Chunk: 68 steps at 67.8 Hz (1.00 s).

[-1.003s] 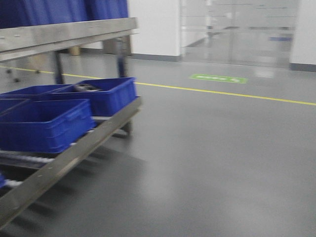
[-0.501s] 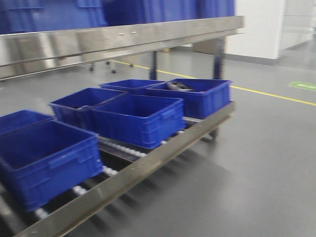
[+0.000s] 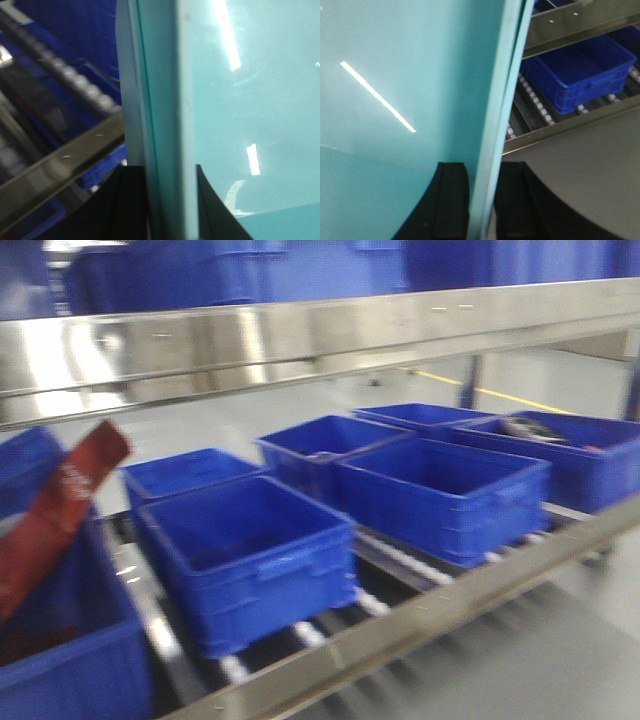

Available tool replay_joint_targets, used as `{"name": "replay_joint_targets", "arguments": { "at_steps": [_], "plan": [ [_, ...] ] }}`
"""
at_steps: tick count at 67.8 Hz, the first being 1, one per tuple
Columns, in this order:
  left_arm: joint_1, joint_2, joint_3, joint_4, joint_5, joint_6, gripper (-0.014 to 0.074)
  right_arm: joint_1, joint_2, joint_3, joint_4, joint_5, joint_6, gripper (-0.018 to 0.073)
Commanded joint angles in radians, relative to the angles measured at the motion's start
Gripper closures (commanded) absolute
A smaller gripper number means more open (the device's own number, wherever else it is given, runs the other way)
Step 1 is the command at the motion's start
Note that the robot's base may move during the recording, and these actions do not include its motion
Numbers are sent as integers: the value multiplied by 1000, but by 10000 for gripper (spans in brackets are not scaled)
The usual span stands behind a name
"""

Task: Move two blue bins to right shelf middle
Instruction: 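Turn the base toward the shelf and approach its middle level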

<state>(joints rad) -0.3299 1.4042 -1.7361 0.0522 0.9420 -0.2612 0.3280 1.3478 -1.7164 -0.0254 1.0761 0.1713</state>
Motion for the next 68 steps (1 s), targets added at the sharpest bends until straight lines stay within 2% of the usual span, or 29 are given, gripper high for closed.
{"name": "replay_joint_targets", "arguments": {
  "at_steps": [1,68],
  "plan": [
    [-6,-20,-22,-18,-234,-7,707,5,-14,-16,38,-67,-32,724],
    [-6,-20,-22,-17,-234,-7,707,5,-14,-16,38,-67,-32,724]
  ]
}}
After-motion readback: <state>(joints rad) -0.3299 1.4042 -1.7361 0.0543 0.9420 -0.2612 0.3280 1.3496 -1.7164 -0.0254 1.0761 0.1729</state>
